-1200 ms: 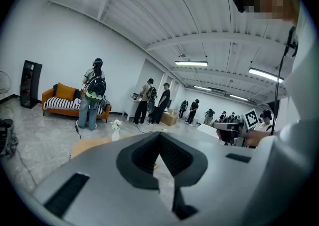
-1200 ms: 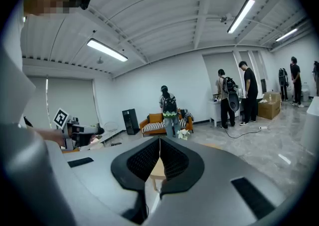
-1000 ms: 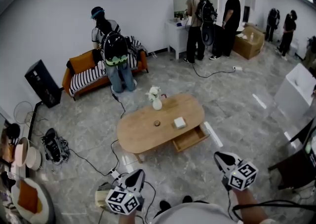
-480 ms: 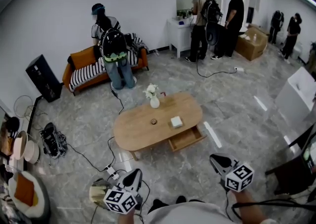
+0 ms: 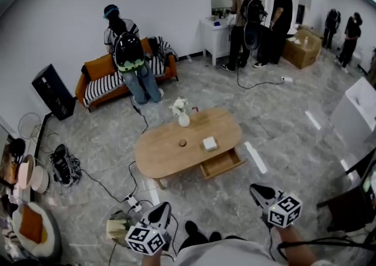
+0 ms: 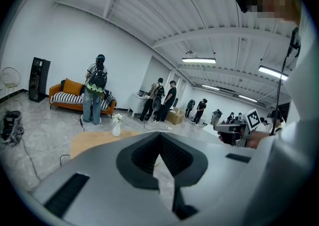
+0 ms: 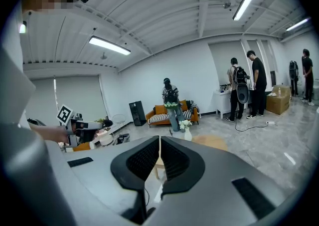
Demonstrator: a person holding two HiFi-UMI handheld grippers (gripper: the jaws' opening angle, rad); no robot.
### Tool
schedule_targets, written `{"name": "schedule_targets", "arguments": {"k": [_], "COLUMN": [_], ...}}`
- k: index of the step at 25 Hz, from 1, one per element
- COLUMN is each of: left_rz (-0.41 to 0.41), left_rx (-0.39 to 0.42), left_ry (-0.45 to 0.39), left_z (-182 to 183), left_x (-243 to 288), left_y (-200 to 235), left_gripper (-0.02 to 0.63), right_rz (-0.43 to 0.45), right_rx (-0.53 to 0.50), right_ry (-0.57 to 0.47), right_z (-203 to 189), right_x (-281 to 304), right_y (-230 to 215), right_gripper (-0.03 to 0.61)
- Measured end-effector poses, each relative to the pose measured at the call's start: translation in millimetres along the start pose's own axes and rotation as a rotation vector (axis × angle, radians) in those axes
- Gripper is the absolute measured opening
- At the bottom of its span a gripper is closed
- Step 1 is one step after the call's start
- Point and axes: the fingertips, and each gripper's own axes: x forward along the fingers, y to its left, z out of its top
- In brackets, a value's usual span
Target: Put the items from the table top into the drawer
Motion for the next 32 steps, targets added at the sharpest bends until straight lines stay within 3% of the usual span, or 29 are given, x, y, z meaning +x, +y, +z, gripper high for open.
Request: {"name": "schedule_targets", "arguments": {"k": [15, 25, 32], "left_rz": [-0.050, -0.093, -0.149], "left_rx": [0.011, 0.014, 0.078], "left_ry": [0.037, 0.062, 0.094], "left_z": [20.1, 54.2, 75.7], "left_x": [62.3, 105.1, 135.2], "left_y": [24.5, 75.4, 108.5], "left_gripper": [0.000, 0.000, 0.000], "right_rz": [-0.069, -0.112, -0.169], "right_rx": [0.038, 0.059, 0.084], "right_ry": [0.021, 0.018, 0.008], "right_z": [8.3, 35.6, 48.0], "right_x": [35.7, 90.3, 124.2], "right_y": [-38.7, -51.0, -55.9], "right_gripper": [0.035, 0.035, 0.035]}}
